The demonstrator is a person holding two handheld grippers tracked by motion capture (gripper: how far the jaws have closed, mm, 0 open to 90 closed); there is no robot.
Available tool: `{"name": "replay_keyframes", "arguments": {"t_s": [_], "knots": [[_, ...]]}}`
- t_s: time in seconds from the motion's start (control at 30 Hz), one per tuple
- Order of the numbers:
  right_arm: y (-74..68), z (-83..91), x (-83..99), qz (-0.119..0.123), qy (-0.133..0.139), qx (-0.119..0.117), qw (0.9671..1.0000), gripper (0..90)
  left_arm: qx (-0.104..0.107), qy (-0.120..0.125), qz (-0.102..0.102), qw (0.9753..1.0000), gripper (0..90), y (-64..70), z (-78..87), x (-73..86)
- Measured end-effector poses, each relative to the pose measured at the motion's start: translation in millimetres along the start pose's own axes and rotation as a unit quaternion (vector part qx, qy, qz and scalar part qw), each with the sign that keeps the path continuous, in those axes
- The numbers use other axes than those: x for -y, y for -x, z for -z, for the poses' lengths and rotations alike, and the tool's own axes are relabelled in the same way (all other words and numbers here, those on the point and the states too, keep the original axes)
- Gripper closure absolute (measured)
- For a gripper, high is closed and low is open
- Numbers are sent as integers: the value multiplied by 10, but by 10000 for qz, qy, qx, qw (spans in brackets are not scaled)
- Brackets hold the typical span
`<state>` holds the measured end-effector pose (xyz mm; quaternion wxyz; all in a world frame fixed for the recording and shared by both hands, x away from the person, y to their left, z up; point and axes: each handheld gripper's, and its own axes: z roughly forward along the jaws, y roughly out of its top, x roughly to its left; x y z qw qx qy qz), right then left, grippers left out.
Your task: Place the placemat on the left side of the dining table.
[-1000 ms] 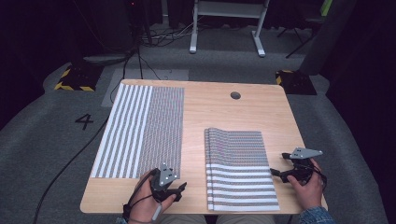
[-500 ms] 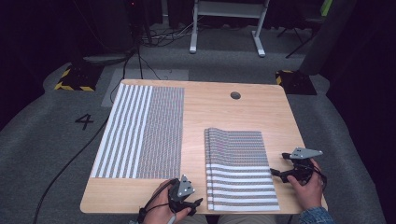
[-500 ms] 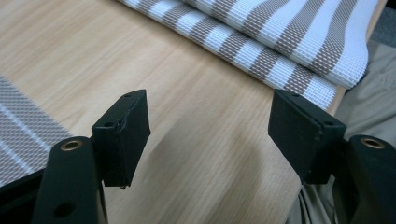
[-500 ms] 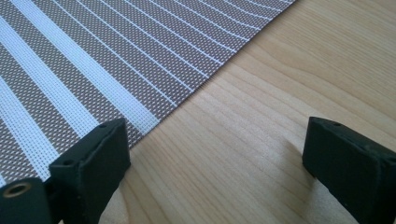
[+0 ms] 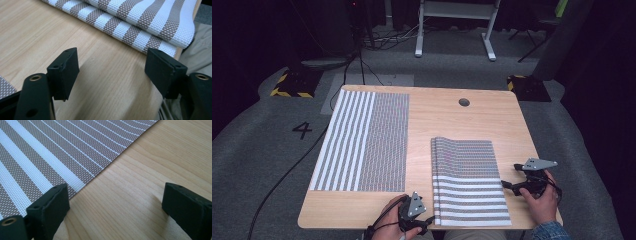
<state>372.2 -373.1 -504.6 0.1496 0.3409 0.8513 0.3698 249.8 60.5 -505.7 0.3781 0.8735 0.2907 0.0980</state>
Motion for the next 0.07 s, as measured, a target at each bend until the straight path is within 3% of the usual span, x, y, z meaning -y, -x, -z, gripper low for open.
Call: {"name": "replay_keyframes", "arguments": {"t_s": [0.07], "knots": [[0,0,0,-2,1,0,10000,75,-7,282,-91,9996,238,-10,-42,25]]}}
